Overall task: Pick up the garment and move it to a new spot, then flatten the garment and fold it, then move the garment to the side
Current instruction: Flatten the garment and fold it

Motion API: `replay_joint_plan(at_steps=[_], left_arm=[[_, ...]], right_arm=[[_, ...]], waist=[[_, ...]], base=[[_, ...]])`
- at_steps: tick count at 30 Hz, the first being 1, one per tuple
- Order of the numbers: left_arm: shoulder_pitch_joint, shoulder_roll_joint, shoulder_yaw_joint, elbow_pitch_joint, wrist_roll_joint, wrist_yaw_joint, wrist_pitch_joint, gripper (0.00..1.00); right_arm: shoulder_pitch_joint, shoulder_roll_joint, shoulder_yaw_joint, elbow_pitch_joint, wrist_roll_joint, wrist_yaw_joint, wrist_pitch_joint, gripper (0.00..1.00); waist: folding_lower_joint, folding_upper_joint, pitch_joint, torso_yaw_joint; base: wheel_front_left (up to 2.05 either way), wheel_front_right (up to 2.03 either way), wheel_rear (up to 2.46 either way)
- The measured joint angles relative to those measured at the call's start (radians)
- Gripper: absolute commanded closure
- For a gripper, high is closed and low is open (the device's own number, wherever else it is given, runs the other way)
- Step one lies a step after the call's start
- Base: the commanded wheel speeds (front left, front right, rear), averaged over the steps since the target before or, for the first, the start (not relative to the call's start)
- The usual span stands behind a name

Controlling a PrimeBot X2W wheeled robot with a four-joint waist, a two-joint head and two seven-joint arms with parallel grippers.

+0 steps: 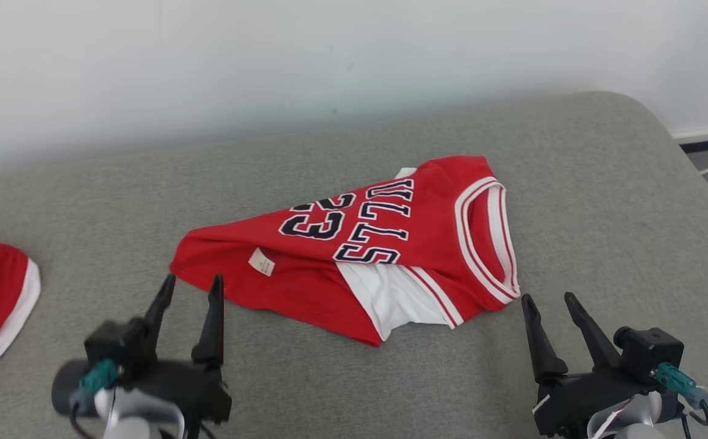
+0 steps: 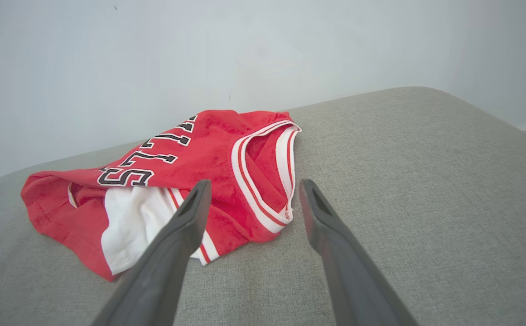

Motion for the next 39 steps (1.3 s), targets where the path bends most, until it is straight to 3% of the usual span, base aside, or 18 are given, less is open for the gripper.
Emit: replay_joint_plan(at_steps=[8,12,19,28,39], left_arm=[[0.148,0.012,0.054,-0.093,0.024,0.0,-0.051,0.0],[0.198,0.013,0.091,-0.139,0.039,0.0,-0.052,0.0],[0.277,0.038,0.072,-0.208,0.043,0.0,-0.052,0.0],[0.367,0.084,0.117,-0.261,0.018,-0.002,-0.053,0.0],[0.401,0.083,0.104,-0.284,0.003,-0.011,-0.051,0.0]], right_arm=[[0.013,-0.017,-0.005,-0.03,0.002,0.015,-0.044,0.0],[0.028,-0.019,-0.023,-0.038,0.001,0.009,-0.06,0.0],[0.051,-0.034,-0.058,-0.04,-0.005,-0.005,-0.069,0.0],[0.079,-0.044,-0.07,-0.041,-0.02,-0.016,-0.077,0.0],[0.096,-0.049,-0.062,-0.033,-0.03,-0.017,-0.077,0.0]], waist=[[0.0,0.0,-0.029,0.066],[-0.0001,0.0,-0.039,0.099],[0.0,0.0,-0.062,0.139],[-0.0001,-0.0001,-0.092,0.156],[-0.0001,-0.0001,-0.096,0.158]], base=[[0.0,0.0,0.0],[0.0,0.0,0.0],[0.0,0.0,0.0],[0.0,0.0,0.0],[0.0,0.0,0.0]])
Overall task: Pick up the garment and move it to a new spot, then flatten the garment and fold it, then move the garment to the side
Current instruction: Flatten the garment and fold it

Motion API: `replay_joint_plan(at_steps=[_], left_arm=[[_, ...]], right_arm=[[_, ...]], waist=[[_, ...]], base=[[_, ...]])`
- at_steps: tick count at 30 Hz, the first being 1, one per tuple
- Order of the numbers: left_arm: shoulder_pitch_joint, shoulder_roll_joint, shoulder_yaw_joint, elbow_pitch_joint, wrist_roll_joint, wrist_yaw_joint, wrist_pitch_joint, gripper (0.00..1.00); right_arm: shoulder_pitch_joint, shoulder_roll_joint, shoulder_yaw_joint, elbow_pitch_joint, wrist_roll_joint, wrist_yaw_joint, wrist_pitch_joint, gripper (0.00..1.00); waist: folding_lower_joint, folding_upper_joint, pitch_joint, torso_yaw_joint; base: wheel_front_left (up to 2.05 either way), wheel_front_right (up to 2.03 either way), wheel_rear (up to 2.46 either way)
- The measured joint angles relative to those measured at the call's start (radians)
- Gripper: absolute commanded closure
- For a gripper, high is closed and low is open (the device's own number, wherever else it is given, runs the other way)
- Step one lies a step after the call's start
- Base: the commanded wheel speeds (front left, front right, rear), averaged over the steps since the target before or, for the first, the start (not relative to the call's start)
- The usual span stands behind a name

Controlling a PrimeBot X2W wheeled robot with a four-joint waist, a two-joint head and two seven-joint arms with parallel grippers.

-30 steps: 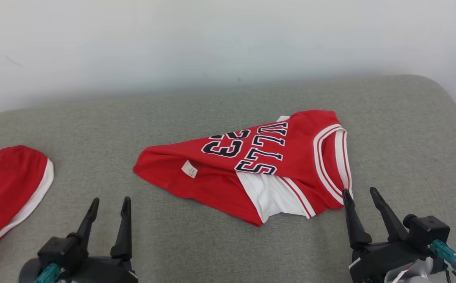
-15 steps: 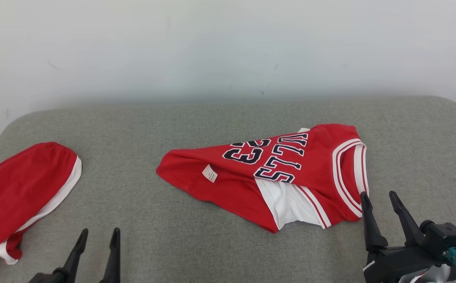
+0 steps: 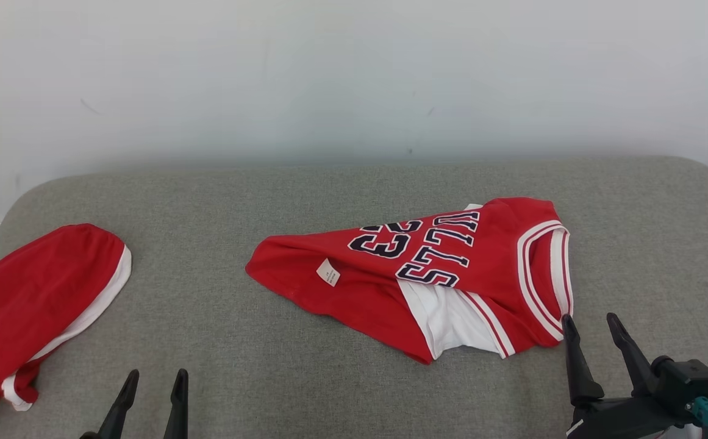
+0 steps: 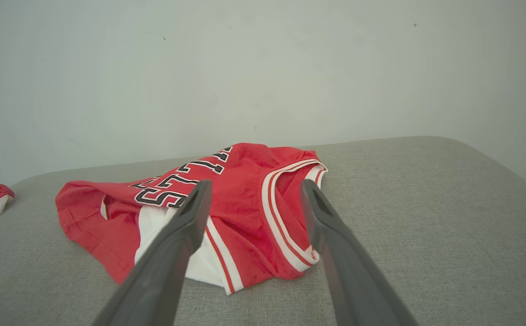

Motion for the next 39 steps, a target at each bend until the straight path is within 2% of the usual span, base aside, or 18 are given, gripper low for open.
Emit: replay_joint_plan(at_steps=[30,36,39], left_arm=[[0.001,0.003,-0.01,-0.04,0.002,0.0,0.032,0.0],[-0.049,0.034,-0.066,-0.02,0.018,-0.044,0.11,0.0],[-0.149,0.041,-0.086,0.007,0.024,-0.071,0.174,0.0]], right_arm=[[-0.009,0.002,0.036,0.014,-0.03,-0.008,0.002,0.0],[-0.037,-0.009,0.107,0.03,-0.063,0.011,0.084,0.0],[-0.081,-0.016,0.152,0.033,-0.075,0.029,0.165,0.0]], waist=[[0.0001,0.0,0.01,-0.025],[0.0001,0.0,0.017,-0.023],[0.0002,0.0001,0.035,-0.023]], base=[[0.0,0.0,0.0],[0.0,0.0,0.0],[0.0,0.0,0.0]])
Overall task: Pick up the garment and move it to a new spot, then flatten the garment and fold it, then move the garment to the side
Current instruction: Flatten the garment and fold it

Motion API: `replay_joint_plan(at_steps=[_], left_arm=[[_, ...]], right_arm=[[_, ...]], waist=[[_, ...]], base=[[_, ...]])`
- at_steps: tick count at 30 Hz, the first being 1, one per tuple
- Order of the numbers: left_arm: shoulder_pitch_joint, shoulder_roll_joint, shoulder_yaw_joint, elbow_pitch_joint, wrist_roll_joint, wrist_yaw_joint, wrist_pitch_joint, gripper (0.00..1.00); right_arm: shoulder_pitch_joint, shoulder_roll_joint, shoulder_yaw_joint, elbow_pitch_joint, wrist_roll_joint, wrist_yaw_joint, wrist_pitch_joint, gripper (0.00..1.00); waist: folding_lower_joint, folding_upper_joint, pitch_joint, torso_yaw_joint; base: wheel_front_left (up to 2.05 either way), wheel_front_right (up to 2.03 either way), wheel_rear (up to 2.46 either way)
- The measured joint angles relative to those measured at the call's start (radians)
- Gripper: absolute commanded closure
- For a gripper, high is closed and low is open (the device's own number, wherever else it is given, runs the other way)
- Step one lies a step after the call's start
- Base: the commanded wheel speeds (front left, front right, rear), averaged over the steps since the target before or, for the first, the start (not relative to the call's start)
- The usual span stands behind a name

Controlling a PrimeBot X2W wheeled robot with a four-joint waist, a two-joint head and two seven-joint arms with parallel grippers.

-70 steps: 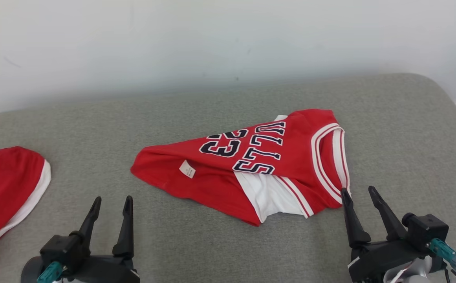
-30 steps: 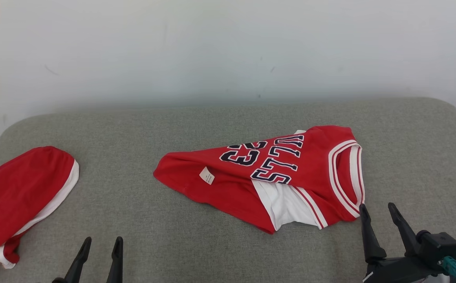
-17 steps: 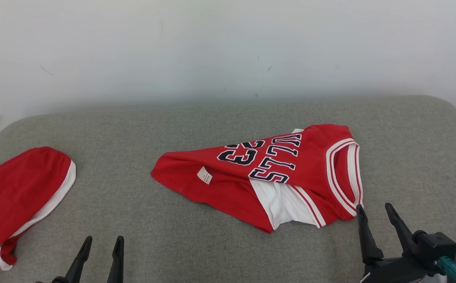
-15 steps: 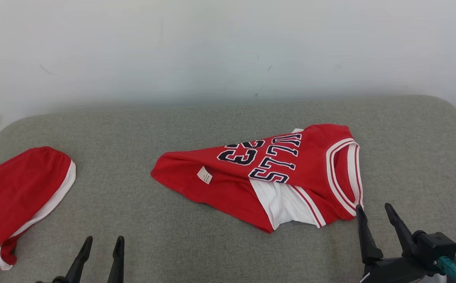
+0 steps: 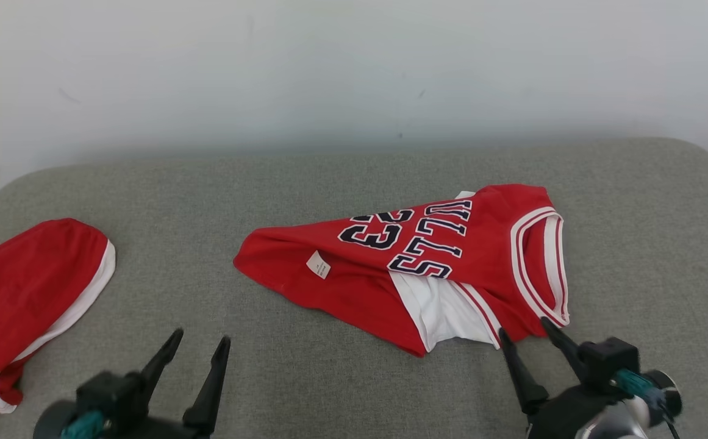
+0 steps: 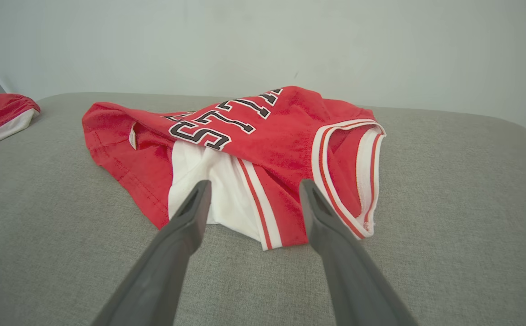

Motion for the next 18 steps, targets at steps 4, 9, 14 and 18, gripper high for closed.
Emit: replay_joint_plan(at_steps=[4,9,14,18], left_arm=[[-0.118,-0.009,-0.02,0.047,0.002,-0.024,0.065,0.0],[-0.266,-0.055,-0.071,0.137,0.003,-0.062,0.154,0.0],[-0.367,-0.062,-0.114,0.234,0.037,-0.102,0.232,0.0],[-0.433,-0.067,-0.132,0.299,0.055,-0.113,0.279,0.0]], right_arm=[[-0.061,-0.003,0.046,0.008,-0.017,0.018,0.089,0.0],[-0.13,-0.002,0.089,0.011,-0.026,0.043,0.191,0.0],[-0.194,0.002,0.136,0.009,-0.052,0.061,0.279,0.0],[-0.233,0.01,0.166,0.01,-0.068,0.069,0.338,0.01]], waist=[[0.0,0.0,0.024,0.0],[0.0001,0.0001,0.062,-0.003],[0.0001,0.0001,0.107,-0.008],[0.0001,0.0001,0.146,-0.016]], base=[[0.0,0.0,0.0],[0.0,0.0,0.0],[0.0,0.0,0.0],[0.0,0.0,0.0]])
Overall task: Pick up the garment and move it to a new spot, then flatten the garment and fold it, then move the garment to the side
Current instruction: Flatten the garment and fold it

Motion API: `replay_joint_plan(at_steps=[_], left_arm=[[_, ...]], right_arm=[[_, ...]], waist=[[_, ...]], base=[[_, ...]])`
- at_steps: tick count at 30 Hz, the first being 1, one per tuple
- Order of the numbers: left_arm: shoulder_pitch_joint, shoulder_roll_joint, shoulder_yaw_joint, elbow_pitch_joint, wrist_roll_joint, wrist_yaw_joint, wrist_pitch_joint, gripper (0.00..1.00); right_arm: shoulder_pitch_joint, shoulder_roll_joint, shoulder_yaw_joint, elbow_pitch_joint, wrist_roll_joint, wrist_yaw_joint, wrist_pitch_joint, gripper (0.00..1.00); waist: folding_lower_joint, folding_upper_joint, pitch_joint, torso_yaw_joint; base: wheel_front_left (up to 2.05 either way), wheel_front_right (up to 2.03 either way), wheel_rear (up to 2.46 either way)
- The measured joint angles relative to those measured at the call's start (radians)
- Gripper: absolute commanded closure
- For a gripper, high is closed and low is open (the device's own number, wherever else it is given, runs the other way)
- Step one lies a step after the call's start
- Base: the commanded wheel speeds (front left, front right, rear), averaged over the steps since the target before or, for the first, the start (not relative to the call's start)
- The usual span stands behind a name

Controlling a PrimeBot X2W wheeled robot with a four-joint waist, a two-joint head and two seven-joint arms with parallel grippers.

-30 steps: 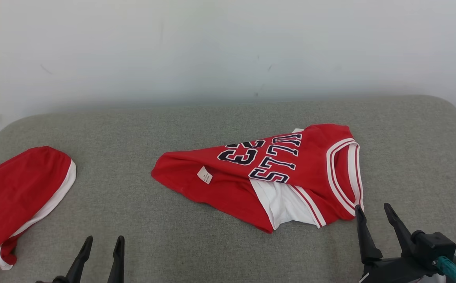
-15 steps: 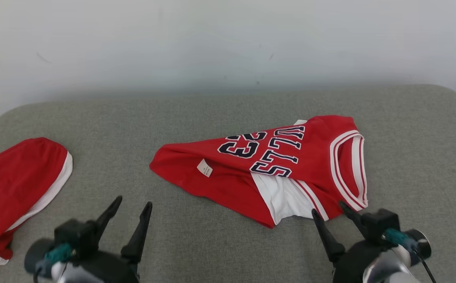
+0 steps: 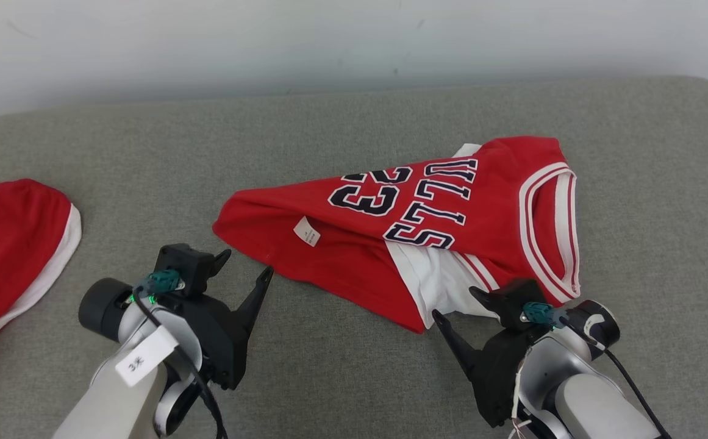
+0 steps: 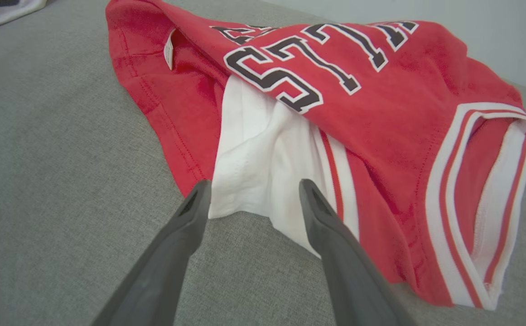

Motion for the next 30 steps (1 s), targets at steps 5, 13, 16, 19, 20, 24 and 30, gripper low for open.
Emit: replay_joint_plan(at_steps=[5,13,16,19,20,24,30], left_arm=[[-0.081,-0.035,-0.027,0.067,0.009,-0.012,0.042,0.0],[-0.178,-0.069,-0.056,0.198,0.028,-0.026,0.08,0.0],[-0.185,-0.073,-0.05,0.24,0.028,-0.026,0.084,0.0],[-0.191,-0.075,-0.048,0.26,0.028,-0.025,0.084,0.0],[-0.198,-0.076,-0.047,0.267,0.028,-0.025,0.083,0.0],[-0.222,-0.081,-0.038,0.297,0.028,-0.026,0.073,0.0],[-0.237,-0.091,-0.042,0.339,0.028,-0.026,0.065,0.0]], right_arm=[[-0.033,0.021,0.03,0.0,-0.01,0.009,0.047,0.0],[-0.053,0.032,0.053,0.012,-0.024,0.01,0.089,0.0],[-0.054,0.035,0.056,0.008,-0.028,0.008,0.092,0.0],[-0.054,0.036,0.055,0.006,-0.028,0.008,0.096,0.0],[-0.054,0.036,0.055,0.005,-0.028,0.008,0.096,0.0],[-0.053,0.036,0.054,0.002,-0.028,0.007,0.097,0.0],[-0.052,0.038,0.061,-0.007,-0.028,0.003,0.106,0.06]], waist=[[0.0001,0.0001,0.052,-0.013],[0.0001,0.0001,0.123,-0.026],[0.0,0.0001,0.134,-0.026],[-0.0001,0.0,0.136,-0.026],[-0.0001,0.0,0.136,-0.026],[-0.0001,0.0,0.135,-0.027],[-0.0002,0.0,0.134,-0.033]], base=[[0.0,0.0,0.0],[0.0,0.0,0.0],[0.0,0.0,0.0],[0.0,0.0,0.0],[0.0,0.0,0.0],[0.0,0.0,0.0],[0.0,0.0,0.0]])
